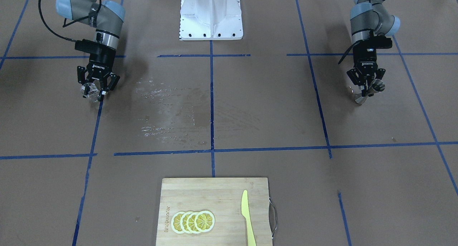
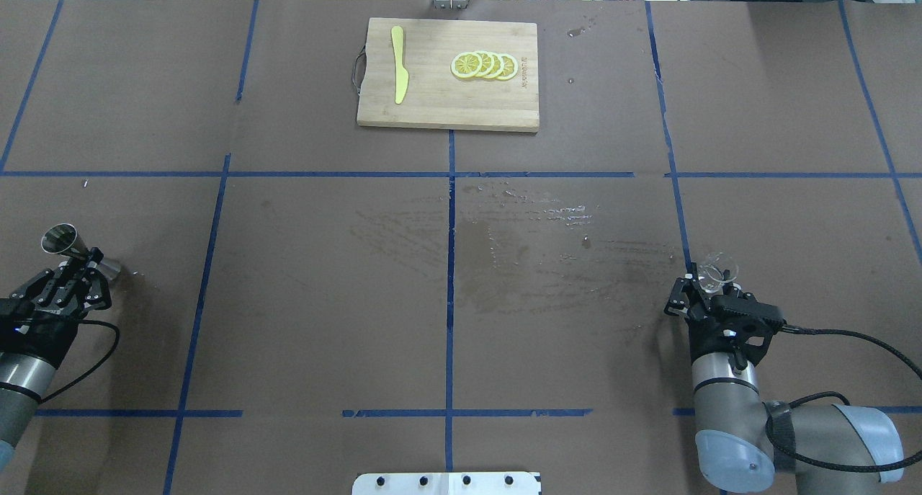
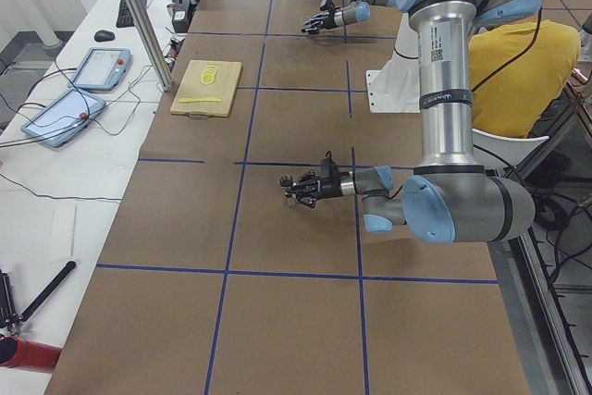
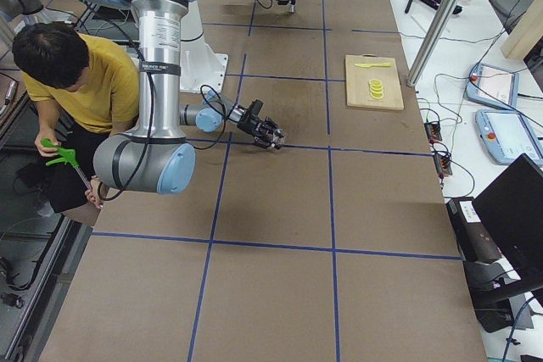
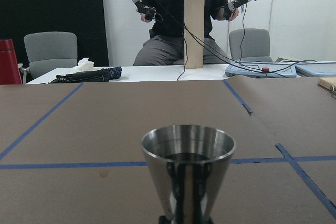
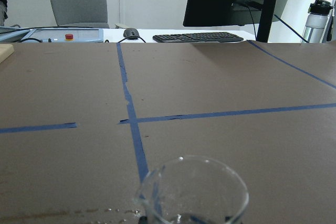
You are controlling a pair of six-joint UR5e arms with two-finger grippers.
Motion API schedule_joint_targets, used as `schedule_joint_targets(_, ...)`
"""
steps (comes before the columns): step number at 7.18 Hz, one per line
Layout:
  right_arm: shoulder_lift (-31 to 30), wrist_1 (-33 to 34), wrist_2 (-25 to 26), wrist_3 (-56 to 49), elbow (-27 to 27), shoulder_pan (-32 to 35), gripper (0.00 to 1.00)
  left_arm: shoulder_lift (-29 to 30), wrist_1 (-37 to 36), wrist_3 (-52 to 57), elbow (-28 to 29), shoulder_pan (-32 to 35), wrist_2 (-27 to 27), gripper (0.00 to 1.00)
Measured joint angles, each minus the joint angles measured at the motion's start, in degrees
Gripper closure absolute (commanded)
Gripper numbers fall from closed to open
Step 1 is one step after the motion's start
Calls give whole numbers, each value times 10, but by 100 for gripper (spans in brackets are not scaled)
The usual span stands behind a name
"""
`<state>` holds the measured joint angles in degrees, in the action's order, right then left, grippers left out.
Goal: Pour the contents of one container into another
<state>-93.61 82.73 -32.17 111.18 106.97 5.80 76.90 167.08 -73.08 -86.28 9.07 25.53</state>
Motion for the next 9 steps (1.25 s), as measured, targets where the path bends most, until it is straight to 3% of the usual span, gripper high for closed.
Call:
schedule_joint_targets(3, 0, 0, 0, 0, 0, 0, 58, 0, 0, -1, 1, -7, 1, 100)
schedule_joint_targets(5, 0, 0, 0, 0, 1, 0, 58, 0, 1, -1, 1, -11, 2, 77)
schedule_joint_targets(7, 0, 0, 0, 0, 1, 0, 58, 0, 1, -1, 0, -14, 4, 29)
schedule_joint_targets(9, 0, 0, 0, 0, 1, 0, 58, 0, 2, -1, -1, -16, 5, 16)
